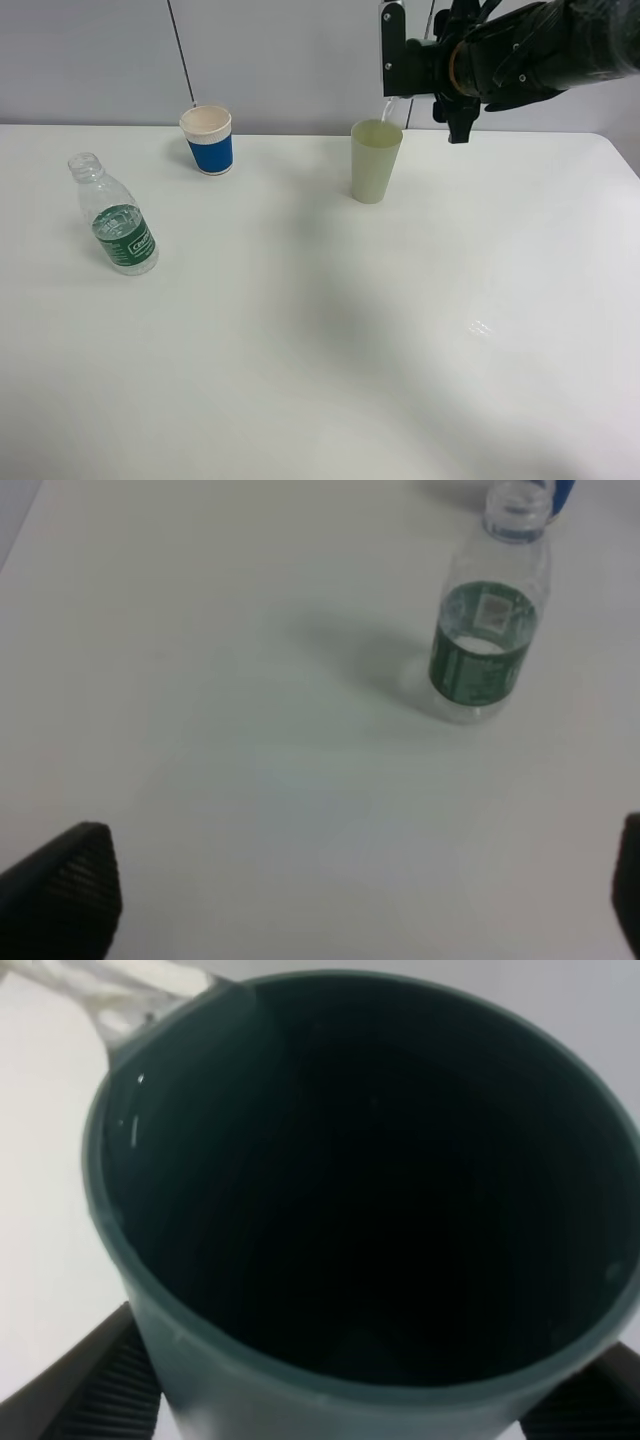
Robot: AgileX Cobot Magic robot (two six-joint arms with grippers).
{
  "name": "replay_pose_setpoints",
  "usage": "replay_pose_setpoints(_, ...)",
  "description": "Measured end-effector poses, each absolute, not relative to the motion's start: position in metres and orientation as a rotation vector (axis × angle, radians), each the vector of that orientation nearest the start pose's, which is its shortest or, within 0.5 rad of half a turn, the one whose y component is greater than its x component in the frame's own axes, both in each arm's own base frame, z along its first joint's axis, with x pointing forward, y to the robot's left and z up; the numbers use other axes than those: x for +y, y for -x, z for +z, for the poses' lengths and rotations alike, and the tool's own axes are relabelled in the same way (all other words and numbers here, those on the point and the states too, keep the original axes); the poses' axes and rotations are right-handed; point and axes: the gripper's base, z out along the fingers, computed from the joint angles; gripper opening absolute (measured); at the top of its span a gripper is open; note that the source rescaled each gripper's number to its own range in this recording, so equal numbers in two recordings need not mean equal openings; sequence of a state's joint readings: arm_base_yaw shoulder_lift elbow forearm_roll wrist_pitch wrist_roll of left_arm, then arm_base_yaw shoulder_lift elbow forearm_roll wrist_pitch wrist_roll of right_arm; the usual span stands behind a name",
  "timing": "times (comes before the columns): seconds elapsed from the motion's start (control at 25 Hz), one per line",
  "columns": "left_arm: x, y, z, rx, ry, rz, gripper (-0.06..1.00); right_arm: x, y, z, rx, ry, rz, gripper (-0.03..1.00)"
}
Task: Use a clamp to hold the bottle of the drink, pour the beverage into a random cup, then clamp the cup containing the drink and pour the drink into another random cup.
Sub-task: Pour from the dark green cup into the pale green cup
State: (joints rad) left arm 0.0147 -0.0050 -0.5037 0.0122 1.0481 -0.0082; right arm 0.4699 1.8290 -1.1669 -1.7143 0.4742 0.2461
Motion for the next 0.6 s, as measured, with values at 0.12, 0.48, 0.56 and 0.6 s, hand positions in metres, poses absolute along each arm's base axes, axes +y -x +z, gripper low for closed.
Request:
replay_pose_setpoints(0.12, 0.0009, 0.0056, 0.2793, 2.023, 0.024, 0.019, 1.0, 0.146, -0.3781, 0.2296, 1.465, 1.644, -1.09, 0.02)
replay_pose_setpoints(0.48, 0.0009, 0.0056, 0.2793, 2.023, 0.024, 0.019, 1.0, 0.1466, -0.3781, 0.2294, 1.461, 1.648, -1.083, 0.02)
replay_pose_setpoints(0.56, 0.0009, 0.0056, 0.2793, 2.023, 0.024, 0.019, 1.0, 0.1467, -0.3781, 0.2294, 1.46, 1.649, -1.081, 0.02)
replay_pose_setpoints(0.6, 0.0009, 0.0056, 0.2793, 2.023, 0.024, 0.019, 1.0, 0.1469, -0.378, 0.2293, 1.459, 1.65, -1.079, 0.02)
